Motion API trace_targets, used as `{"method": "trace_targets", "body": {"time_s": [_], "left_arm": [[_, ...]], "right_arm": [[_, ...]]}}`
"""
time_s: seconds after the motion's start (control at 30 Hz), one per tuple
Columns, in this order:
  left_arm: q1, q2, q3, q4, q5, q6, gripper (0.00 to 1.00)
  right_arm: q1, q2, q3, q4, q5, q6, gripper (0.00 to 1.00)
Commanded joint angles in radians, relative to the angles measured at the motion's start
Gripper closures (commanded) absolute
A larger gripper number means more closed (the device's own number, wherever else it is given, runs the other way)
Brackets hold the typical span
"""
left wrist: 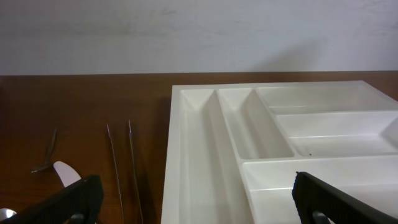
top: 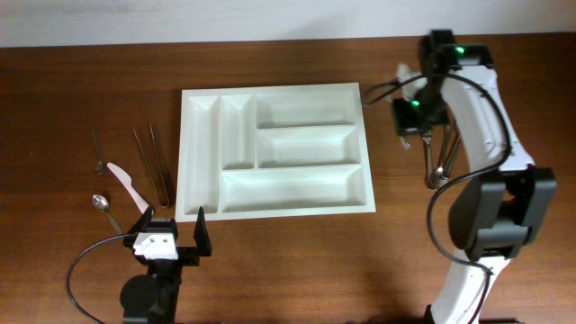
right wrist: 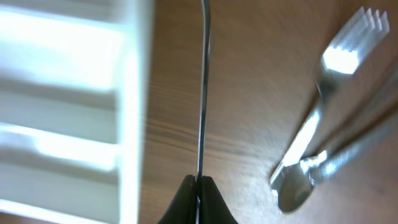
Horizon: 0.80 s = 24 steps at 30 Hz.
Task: Pack container
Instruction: 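Carry the fork with the right gripper into the tray's long compartment and release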
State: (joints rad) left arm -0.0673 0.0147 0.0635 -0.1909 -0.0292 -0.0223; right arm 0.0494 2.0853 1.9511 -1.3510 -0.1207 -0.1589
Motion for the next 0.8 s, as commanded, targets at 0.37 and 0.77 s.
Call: {"method": "trace_targets", "body": {"time_s": [0.37, 0.77], "left_arm": [[-0.002, -0.01, -0.008, 0.003, 0.008, 0.016, 0.01], [-0.002, -0.01, -0.008, 0.003, 0.008, 0.016, 0.01]], "right_arm": [[0.361, -0.001, 0.016, 0.036, -0.034, -0.754, 0.96], [0.374, -0.001, -0.272, 0.333, -0.074, -0.827, 0.95]]}}
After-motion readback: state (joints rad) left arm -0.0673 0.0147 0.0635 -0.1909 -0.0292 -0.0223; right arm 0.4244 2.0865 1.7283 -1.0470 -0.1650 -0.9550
